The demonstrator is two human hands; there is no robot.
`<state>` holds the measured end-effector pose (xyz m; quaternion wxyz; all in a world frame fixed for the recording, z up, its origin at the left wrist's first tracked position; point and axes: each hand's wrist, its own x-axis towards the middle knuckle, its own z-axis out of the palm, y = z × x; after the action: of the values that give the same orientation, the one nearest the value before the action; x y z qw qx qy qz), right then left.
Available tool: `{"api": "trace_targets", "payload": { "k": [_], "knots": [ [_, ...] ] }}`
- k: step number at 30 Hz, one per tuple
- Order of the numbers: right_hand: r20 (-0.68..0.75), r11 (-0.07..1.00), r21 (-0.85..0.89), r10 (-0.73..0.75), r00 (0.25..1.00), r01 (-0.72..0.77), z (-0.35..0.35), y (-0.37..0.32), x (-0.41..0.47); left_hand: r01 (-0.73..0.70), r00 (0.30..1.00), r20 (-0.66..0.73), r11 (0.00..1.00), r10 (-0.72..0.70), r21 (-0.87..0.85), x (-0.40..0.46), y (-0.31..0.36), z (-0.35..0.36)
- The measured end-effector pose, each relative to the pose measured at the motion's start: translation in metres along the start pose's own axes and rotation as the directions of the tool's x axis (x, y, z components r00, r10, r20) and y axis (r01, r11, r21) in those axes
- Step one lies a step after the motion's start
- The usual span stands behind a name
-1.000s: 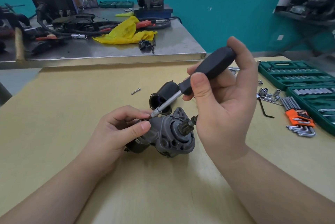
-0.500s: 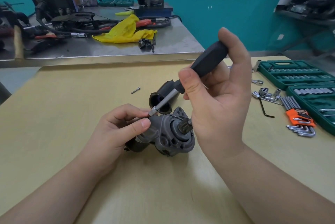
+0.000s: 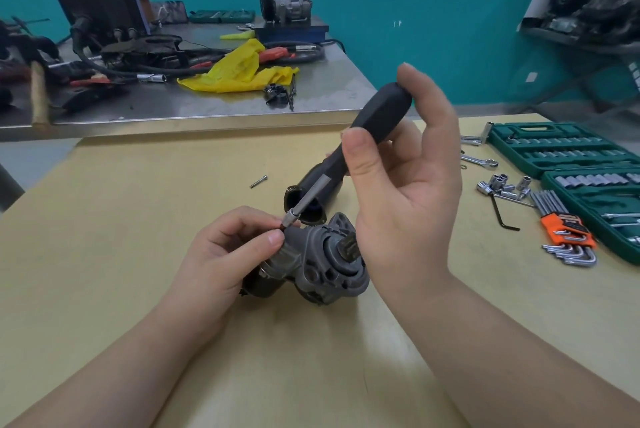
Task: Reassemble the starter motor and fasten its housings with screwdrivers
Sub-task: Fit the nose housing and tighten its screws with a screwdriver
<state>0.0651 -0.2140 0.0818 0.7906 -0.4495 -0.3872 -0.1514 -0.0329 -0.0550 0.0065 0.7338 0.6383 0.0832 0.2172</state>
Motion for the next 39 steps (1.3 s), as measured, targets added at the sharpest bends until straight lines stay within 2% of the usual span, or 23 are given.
{"api": "trace_targets", "payload": {
  "k": [8,13,19,28,34,39],
  "knots": [
    [-0.024,0.995,0.046,0.087,0.996,-0.086,-0.004,0.000,-0.002,0.009,1.000,-0.010,1.000,-0.009,0.006,0.000,0.000,0.001],
    [-0.062,0.998,0.021,0.059,0.996,-0.058,-0.002,0.002,0.002,-0.013,0.999,0.043,1.000,0.014,-0.008,-0.001,-0.002,-0.002],
    [-0.022,0.995,0.038,0.088,0.996,-0.087,-0.006,0.004,0.001,-0.015,0.998,0.055,0.999,0.012,0.043,0.001,-0.004,-0.004],
    [-0.097,0.994,-0.044,0.097,0.991,-0.102,-0.003,0.008,0.004,0.031,0.999,0.016,0.999,-0.031,0.043,0.003,-0.003,-0.002],
    [-0.063,0.986,0.050,0.160,0.985,-0.157,-0.006,0.012,0.004,0.041,0.999,0.017,0.999,-0.041,0.010,0.002,-0.002,0.000],
    [-0.111,0.993,-0.028,0.111,0.988,-0.115,-0.002,0.010,0.004,0.049,0.999,0.019,0.999,-0.049,0.017,0.001,-0.002,0.000]
  ]
}}
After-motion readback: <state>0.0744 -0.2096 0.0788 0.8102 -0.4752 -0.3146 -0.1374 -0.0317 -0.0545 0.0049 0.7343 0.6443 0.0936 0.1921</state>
